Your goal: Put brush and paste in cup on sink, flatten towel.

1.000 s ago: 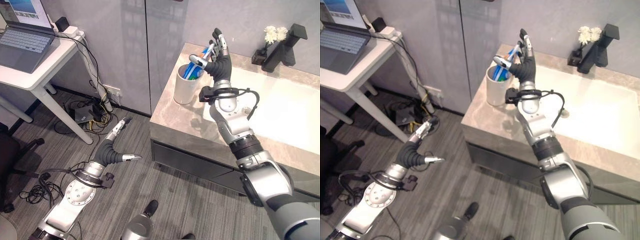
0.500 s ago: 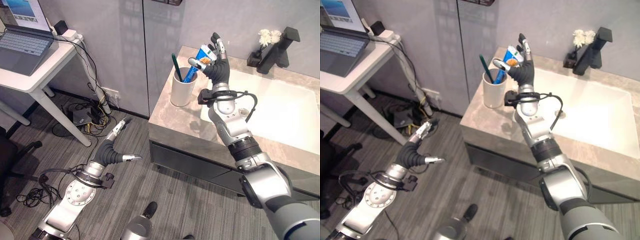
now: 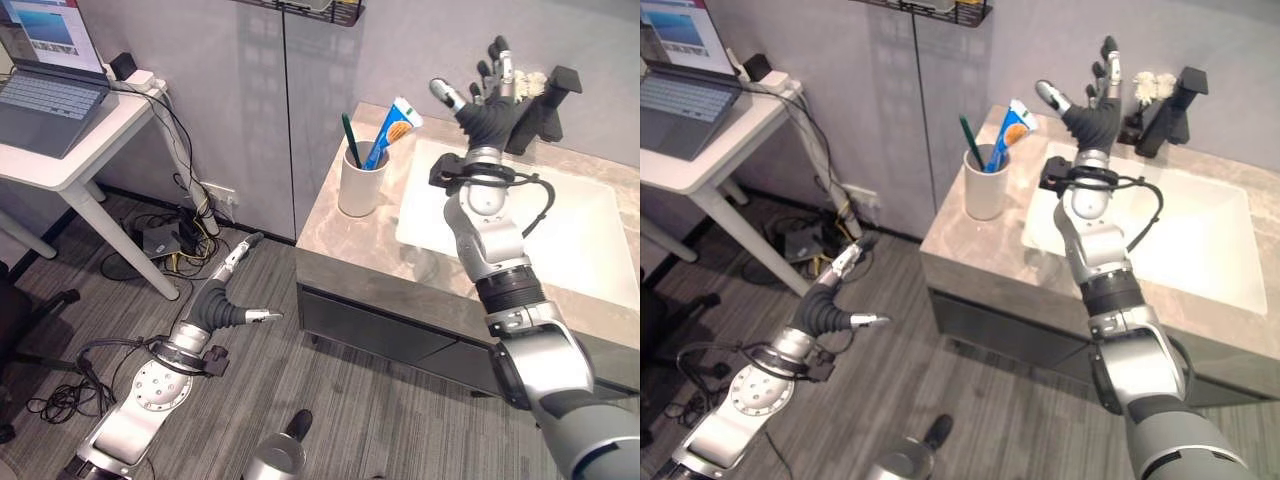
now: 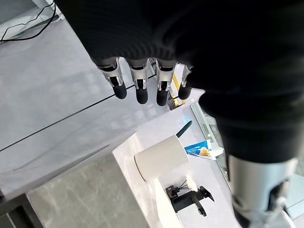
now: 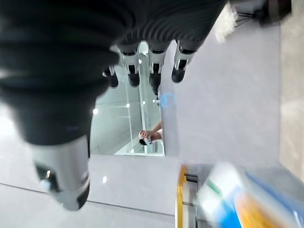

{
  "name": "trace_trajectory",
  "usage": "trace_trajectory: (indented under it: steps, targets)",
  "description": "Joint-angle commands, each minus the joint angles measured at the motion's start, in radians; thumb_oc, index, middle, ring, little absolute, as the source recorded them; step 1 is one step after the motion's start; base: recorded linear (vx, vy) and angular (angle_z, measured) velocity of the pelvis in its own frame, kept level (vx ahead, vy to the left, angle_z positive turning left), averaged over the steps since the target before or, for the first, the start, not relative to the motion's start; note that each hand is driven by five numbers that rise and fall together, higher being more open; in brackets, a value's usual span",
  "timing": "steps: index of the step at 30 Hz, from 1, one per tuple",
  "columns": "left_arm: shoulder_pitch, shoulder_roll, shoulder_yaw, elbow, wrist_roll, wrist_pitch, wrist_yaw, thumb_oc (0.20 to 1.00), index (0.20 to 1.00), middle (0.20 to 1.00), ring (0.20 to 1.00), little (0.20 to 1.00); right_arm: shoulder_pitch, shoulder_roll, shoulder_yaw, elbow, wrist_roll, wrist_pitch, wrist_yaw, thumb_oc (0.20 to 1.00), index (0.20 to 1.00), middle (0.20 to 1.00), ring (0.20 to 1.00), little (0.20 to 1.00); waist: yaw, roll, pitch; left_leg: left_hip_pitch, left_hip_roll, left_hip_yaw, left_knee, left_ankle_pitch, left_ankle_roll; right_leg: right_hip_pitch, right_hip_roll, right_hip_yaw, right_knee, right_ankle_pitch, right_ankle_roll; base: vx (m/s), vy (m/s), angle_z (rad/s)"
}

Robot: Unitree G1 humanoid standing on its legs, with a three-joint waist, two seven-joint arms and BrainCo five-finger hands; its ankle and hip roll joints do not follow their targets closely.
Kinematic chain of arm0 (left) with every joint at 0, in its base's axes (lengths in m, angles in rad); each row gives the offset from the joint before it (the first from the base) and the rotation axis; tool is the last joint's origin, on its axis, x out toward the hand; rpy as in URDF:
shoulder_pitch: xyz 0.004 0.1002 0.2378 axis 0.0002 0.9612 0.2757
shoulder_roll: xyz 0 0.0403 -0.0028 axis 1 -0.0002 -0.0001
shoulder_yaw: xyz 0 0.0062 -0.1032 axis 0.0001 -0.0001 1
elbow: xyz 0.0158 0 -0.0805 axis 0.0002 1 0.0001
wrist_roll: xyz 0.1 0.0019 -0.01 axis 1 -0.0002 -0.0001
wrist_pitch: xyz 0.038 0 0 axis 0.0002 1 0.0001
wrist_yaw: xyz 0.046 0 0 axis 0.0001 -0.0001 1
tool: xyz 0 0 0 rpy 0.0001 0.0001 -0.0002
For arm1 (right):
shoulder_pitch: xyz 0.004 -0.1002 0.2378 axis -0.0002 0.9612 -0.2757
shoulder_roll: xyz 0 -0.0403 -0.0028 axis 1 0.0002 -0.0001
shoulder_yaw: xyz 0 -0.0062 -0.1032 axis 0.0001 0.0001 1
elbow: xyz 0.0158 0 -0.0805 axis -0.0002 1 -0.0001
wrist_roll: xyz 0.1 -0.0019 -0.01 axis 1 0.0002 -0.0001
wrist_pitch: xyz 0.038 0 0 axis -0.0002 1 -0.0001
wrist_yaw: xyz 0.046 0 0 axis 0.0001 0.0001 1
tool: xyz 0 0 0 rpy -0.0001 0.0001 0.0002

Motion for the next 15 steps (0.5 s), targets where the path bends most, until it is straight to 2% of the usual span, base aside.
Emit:
trace_trajectory:
  steps: [1, 2, 3, 7, 9, 10, 11, 15]
  targets:
    - [0.004, 0.019, 0.051, -0.002, 0.039, -0.059, 0.050, 1.000, 1.000, 1.000, 1.000, 1.000, 0.012, -0.027, -0.011, -0.128, -0.024, -0.091, -0.053, 1.000, 1.000, 1.000, 1.000, 1.000, -0.012, -0.048, -0.082, 0.006, 0.043, 0.021, 0.009, -0.170, 0.001, 0.047, -0.048, 0.041, 0.012, -0.079, 0.041, 0.00, 0.000, 0.00]
    - [0.004, 0.019, 0.051, -0.003, 0.039, -0.059, 0.050, 1.000, 1.000, 1.000, 1.000, 1.000, 0.013, -0.026, -0.011, -0.129, -0.024, -0.090, -0.053, 1.000, 1.000, 1.000, 1.000, 1.000, -0.012, -0.048, -0.082, 0.006, 0.043, 0.021, 0.009, -0.170, 0.001, 0.048, -0.048, 0.040, 0.012, -0.079, 0.041, -0.03, -0.062, -0.01]
    - [0.031, -0.036, 0.117, 0.018, 0.039, -0.048, 0.082, 1.000, 1.000, 1.000, 1.000, 1.000, 0.115, -0.030, -0.058, -0.263, -0.066, -0.094, -0.051, 1.000, 1.000, 1.000, 1.000, 1.000, -0.033, -0.037, -0.085, 0.020, 0.057, 0.030, 0.009, -0.167, -0.007, 0.055, -0.040, 0.051, 0.013, -0.089, 0.033, -0.02, -0.054, 0.00]
    - [0.059, -0.072, 0.174, 0.023, 0.043, -0.037, 0.108, 1.000, 1.000, 1.000, 1.000, 1.000, 0.218, -0.010, -0.095, -0.366, -0.082, -0.089, -0.037, 1.000, 1.000, 1.000, 1.000, 1.000, -0.053, -0.030, -0.091, 0.033, 0.069, 0.040, 0.009, -0.165, -0.014, 0.064, -0.029, 0.062, 0.013, -0.096, 0.025, -0.03, -0.074, -0.03]
    - [0.095, -0.155, 0.271, 0.051, 0.037, -0.020, 0.152, 1.000, 1.000, 1.000, 1.000, 1.000, 0.383, 0.020, -0.126, -0.493, -0.104, -0.076, 0.016, 1.000, 1.000, 1.000, 1.000, 1.000, -0.097, -0.009, -0.099, 0.050, 0.097, 0.065, 0.009, -0.149, -0.030, 0.068, -0.008, 0.083, 0.009, -0.110, 0.006, -0.09, -0.188, -0.20]
    - [0.089, -0.227, 0.300, 0.107, -0.002, -0.004, 0.180, 1.000, 1.000, 1.000, 1.000, 1.000, 0.482, 0.035, -0.127, -0.545, -0.106, -0.066, 0.062, 1.000, 1.000, 1.000, 1.000, 1.000, -0.138, 0.011, -0.100, 0.062, 0.128, 0.086, 0.009, -0.135, -0.051, 0.070, 0.018, 0.108, 0.007, -0.134, -0.012, -0.11, -0.202, -0.44]
    - [0.089, -0.228, 0.299, 0.108, -0.002, -0.005, 0.180, 1.000, 1.000, 1.000, 1.000, 1.000, 0.485, 0.034, -0.128, -0.548, -0.106, -0.064, 0.063, 1.000, 1.000, 1.000, 1.000, 1.000, -0.138, 0.012, -0.101, 0.059, 0.127, 0.085, 0.009, -0.130, -0.050, 0.067, 0.018, 0.108, 0.007, -0.128, -0.013, -0.08, -0.236, -0.53]
    - [0.067, -0.297, 0.317, 0.198, -0.035, 0.014, 0.206, 1.000, 1.000, 1.000, 1.000, 1.000, 0.618, 0.030, -0.136, -0.618, -0.092, -0.052, 0.139, 1.000, 1.000, 1.000, 1.000, 1.000, -0.217, 0.049, -0.099, 0.072, 0.177, 0.095, 0.009, -0.100, -0.084, 0.071, 0.080, 0.157, 0.007, -0.166, -0.056, -0.05, -0.190, -0.45]
